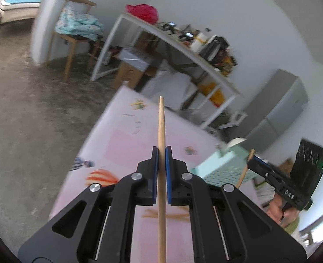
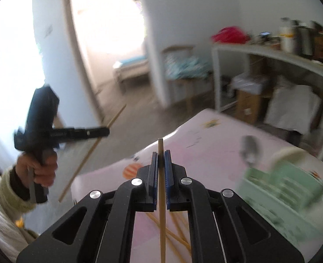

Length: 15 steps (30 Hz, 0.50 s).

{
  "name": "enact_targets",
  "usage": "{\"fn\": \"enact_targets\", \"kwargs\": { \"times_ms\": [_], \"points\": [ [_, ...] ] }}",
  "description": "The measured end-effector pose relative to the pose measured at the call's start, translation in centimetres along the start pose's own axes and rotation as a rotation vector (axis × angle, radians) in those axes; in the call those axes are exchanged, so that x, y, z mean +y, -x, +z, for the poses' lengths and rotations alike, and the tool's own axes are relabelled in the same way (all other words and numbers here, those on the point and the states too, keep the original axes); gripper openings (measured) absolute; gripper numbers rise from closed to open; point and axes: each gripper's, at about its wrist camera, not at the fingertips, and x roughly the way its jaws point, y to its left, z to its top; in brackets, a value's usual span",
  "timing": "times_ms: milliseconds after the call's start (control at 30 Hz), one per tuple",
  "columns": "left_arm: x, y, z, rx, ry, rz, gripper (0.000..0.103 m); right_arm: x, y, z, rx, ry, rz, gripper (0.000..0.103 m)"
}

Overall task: Organize utensils
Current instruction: 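Lower the chopstick into the holder and open the left gripper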

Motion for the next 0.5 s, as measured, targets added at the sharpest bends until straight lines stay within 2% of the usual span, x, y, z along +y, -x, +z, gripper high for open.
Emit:
{"fn": "enact_targets", "kwargs": {
  "times_ms": [167, 300, 467, 500],
  "points": [
    [-3.3, -2.1, 0.9, 0.005, -0.017, -0.134, 0.005, -1.0, 5.6, -2.0, -0.141, -0.125, -0.159, 0.006],
    [-7.4, -4.1, 2.2, -0.033, -0.08, -0.224, 0.005, -2.0, 8.8, -3.6, -0.241, -0.241, -0.223, 0.006],
    [-12.2, -6.7, 3.8, -0.095, -0.121, -0.31, 0.005, -2.3, 11.5, -4.4, -0.334, -0.3, -0.293, 0.006],
    [-13.6, -7.4, 4.1, -0.127, -0.131, -0.334, 0.005, -2.5, 11.5, -4.2, -0.344, -0.304, -0.299, 0.006]
  ]
}}
